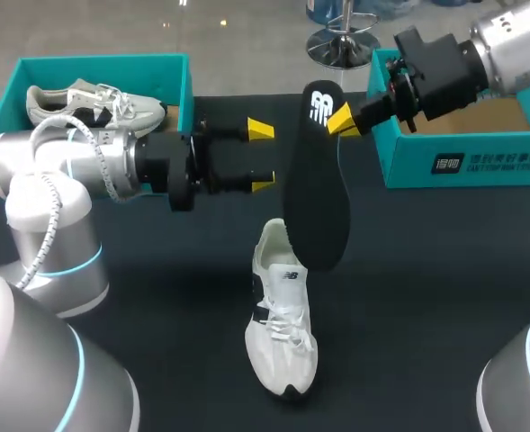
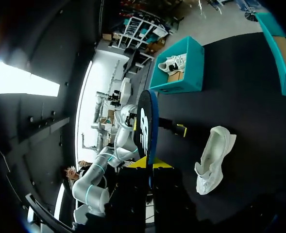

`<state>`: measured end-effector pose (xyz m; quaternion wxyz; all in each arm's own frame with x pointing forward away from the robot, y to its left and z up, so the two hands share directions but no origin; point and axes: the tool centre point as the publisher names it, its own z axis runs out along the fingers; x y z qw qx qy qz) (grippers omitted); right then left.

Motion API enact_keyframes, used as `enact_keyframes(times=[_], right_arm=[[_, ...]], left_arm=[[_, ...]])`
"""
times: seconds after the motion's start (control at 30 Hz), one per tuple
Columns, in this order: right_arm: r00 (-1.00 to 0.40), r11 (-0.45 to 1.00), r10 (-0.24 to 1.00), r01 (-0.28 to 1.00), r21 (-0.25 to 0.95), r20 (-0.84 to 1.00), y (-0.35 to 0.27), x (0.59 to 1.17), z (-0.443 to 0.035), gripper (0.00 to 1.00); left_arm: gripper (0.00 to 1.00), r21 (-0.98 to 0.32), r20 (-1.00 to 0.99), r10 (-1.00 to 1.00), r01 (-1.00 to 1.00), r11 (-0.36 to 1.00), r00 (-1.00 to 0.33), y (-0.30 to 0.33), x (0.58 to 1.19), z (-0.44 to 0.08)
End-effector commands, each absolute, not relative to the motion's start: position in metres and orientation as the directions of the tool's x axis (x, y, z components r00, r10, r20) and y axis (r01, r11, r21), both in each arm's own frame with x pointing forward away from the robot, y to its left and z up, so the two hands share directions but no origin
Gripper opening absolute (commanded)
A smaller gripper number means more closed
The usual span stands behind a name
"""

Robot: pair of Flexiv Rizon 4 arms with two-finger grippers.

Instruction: Take the shoe out of the shoebox, open the shoe tongue, remove and reinsert the insole, then place the shoe into the shoebox

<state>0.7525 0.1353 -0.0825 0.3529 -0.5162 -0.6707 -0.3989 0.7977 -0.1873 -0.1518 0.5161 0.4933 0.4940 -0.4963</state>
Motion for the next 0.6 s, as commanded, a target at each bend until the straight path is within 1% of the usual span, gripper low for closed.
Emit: enact_keyframes(times=[0.03,0.6], right_arm=[[-0.204,0.139,0.395,0.977,0.161,0.896,0.129,0.754,-0.091,0.0],[-0.184,0.104,0.406,0.982,0.155,0.895,0.103,0.77,-0.099,0.0]], left_arm=[[1.0,0.023,-0.999,-0.023,0.999,0.028,0.024,-0.186,0.793,-0.153],[1.0,0.075,-0.997,-0.03,0.997,0.001,0.075,-0.175,0.786,-0.142]])
